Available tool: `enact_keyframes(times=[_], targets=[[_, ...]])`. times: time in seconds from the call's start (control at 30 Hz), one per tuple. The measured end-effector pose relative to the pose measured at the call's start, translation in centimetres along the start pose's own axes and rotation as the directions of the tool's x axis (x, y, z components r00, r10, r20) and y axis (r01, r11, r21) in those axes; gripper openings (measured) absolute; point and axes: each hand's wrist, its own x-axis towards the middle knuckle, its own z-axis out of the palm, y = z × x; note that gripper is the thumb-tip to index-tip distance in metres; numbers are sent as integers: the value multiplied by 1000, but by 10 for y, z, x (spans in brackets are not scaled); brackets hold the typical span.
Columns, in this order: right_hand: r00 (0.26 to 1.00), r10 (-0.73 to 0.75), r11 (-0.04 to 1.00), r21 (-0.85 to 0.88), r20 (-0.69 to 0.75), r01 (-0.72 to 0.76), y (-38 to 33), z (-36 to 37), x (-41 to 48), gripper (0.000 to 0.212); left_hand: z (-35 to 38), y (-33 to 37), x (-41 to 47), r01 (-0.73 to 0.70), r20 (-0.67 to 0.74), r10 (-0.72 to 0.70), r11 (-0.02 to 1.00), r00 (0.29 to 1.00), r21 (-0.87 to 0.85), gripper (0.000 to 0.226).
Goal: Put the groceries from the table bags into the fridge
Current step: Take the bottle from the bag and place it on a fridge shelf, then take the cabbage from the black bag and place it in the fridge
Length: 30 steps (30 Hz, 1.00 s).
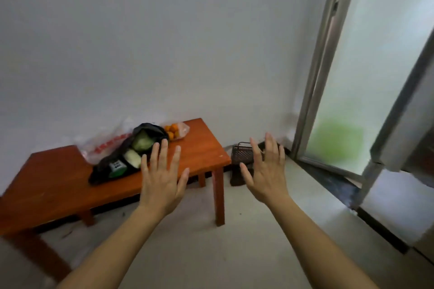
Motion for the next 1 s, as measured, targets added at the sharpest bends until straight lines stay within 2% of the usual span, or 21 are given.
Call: enact_keyframes(times=[0.17, 0.33, 0.43, 0.6, 0.7, 0.83, 1.0], targets=[[991, -68, 997, 31, 115, 65, -77, 60, 37, 81, 18, -98, -2, 124, 63, -126, 992, 990, 36, 68], [984, -116, 987, 130, 137, 99, -114, 124, 83, 81, 66, -158, 10, 236, 209, -249, 968, 946, 85, 71], [974, -148, 971, 212, 174, 109, -134, 184, 123, 81, 99, -193, 40, 254, 281, -284, 957, 917, 140, 76], [942, -142, 945, 325, 305, 38, -172, 265, 198, 74, 135, -248, 95, 279, 370, -336, 939, 866, 199, 88], [924, -220, 929, 357, 313, 101, -197, 304, 248, 68, 149, -284, 137, 283, 369, -352, 932, 860, 229, 85], [875, -277, 916, 385, 398, 115, -231, 351, 288, 62, 171, -320, 166, 343, 398, -414, 908, 819, 240, 83], [785, -367, 898, 410, 499, 159, -268, 410, 319, 59, 223, -374, 185, 312, 494, -391, 920, 777, 238, 82]])
